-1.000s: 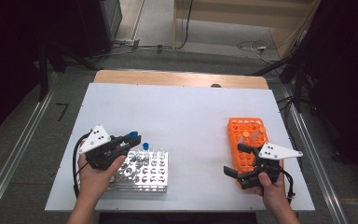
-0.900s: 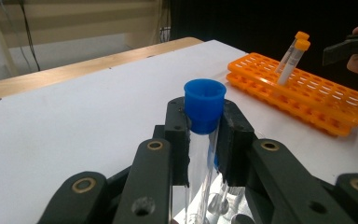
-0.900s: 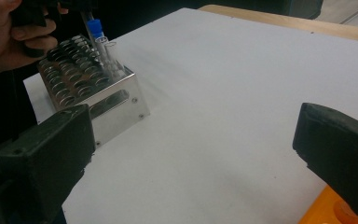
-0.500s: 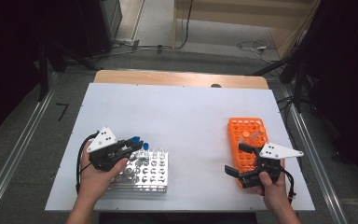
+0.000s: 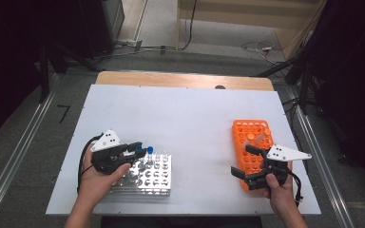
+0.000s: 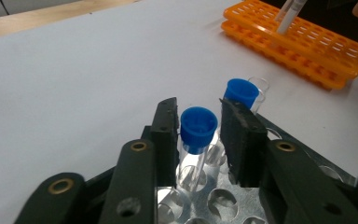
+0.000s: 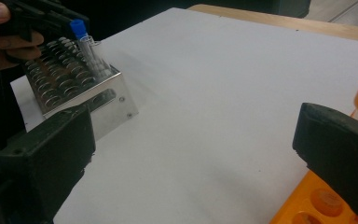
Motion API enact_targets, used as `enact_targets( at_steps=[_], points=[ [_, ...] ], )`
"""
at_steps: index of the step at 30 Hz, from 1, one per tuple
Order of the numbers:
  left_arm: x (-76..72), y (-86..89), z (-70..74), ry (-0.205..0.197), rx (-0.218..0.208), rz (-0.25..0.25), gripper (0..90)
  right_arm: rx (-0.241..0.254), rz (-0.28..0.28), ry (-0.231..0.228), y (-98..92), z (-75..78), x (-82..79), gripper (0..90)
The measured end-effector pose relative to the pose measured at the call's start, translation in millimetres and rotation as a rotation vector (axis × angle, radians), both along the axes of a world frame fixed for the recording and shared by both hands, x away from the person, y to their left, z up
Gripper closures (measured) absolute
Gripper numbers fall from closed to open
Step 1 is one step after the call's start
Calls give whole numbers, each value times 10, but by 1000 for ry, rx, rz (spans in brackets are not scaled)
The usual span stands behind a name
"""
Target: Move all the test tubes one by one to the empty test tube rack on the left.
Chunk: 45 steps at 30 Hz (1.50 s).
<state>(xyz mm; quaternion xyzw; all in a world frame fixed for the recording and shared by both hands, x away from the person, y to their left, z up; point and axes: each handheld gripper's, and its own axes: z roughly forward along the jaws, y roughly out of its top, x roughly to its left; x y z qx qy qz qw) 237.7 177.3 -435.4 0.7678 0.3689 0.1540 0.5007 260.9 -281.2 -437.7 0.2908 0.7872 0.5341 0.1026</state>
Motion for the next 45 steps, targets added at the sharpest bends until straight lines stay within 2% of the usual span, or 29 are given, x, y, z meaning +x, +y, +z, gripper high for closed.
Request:
enact_targets(
  at_steps=[5, 10, 13, 18, 22, 30, 34, 36, 42, 45],
  points=[
    [-21, 15, 39, -21, -36, 18, 532, 10, -30, -6, -82, 19, 26, 0],
    [-38, 45, 72, -44, -111, 28, 322, 16, -58, -13, -178, 43, 63, 0],
    [-43, 38, 82, -49, -122, 24, 244, 22, -81, -11, -233, 46, 95, 0],
    [-47, 6, 92, -53, -135, 27, 114, 5, -126, -10, -275, 37, 152, 17],
    [-56, 1, 96, -57, -155, -1, 21, 4, -163, 0, -365, 28, 197, 36],
    [-68, 8, 104, -75, -169, -7, 0, 6, -250, 22, -576, -16, 290, 77],
    [-69, -5, 102, -73, -165, -6, 0, 1, -303, 47, -623, -31, 375, 161],
    [-68, -8, 101, -71, -164, -6, 0, -3, -327, 62, -642, -35, 426, 235],
    [-62, -7, 95, -70, -161, 2, 0, -59, -362, 99, -642, -100, 568, 386],
    [-62, -13, 95, -71, -165, 5, 0, -93, -383, 97, -620, -136, 632, 452]
  ],
)
